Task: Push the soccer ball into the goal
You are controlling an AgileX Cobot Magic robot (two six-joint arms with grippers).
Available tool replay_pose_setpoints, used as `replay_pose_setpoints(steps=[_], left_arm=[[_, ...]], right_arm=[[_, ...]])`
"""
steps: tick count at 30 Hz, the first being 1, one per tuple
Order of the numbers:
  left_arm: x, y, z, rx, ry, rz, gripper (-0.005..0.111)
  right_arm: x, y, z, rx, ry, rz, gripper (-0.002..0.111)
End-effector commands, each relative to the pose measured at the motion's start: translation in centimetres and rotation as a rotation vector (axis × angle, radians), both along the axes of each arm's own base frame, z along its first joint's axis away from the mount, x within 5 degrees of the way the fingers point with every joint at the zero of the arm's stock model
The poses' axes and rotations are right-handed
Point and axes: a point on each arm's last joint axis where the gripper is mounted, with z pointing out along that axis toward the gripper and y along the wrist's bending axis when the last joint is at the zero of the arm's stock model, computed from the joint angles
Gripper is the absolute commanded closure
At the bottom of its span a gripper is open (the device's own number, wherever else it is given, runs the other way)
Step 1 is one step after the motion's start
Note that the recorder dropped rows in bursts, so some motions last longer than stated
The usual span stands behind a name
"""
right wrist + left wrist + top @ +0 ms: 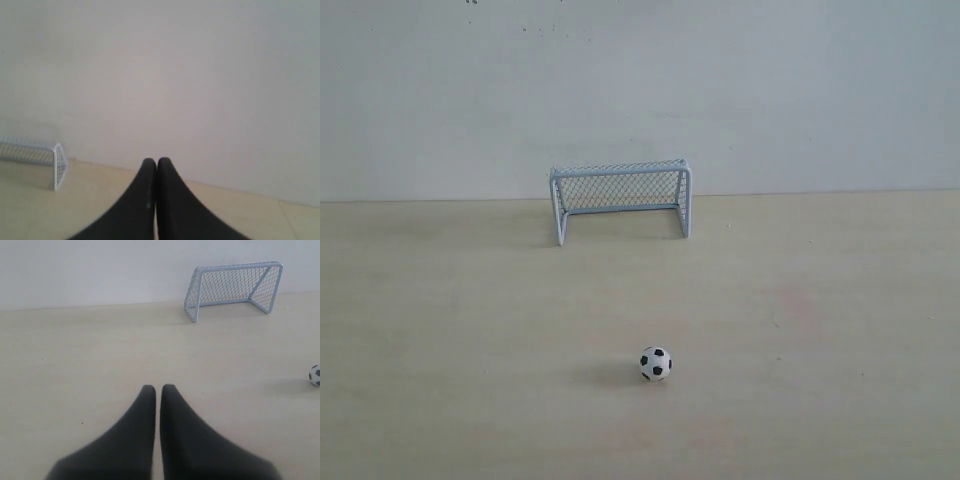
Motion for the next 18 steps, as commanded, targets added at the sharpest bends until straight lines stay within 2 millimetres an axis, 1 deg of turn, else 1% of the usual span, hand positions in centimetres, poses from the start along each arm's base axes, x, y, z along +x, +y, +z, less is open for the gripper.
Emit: replay_pose_setpoints(steps=[1,2,4,7,10,13,16,18], left_arm=[[0.0,0.0,-0.1,-0.006,-0.004,0.0,0.102],[0.0,0.0,-0.1,-0.006,-0.004,0.0,0.102],[0.0,0.0,-0.1,-0.006,-0.004,0.0,0.102],[0.0,0.0,-0.1,-0.006,-0.004,0.0,0.102],[0.0,0.0,-0.1,-0.006,-0.004,0.0,0.102],[0.0,0.0,-0.1,-0.006,-0.004,0.0,0.102],[0.0,0.0,-0.1,-0.006,-0.004,0.0,0.102],[0.0,0.0,-0.1,-0.006,-0.004,0.0,0.102]], right_arm=[[4.0,0.0,-0.9,0.009,0.116,-0.001,0.108],[5.0,-0.2,-1.3,0.024,0.125,-0.017,0.108],[5.9,-0.3,-1.6,0.064,0.128,-0.039,0.108],[5.9,-0.4,-1.5,0.1,0.118,-0.046,0.108],[6.0,-0.6,-1.0,0.163,0.067,-0.076,0.108],[6.0,-0.7,-1.0,0.174,0.06,-0.081,0.108],[6.0,-0.5,-1.4,0.173,0.105,-0.061,0.108],[5.9,-0.2,-1.9,0.171,0.168,-0.034,0.108]])
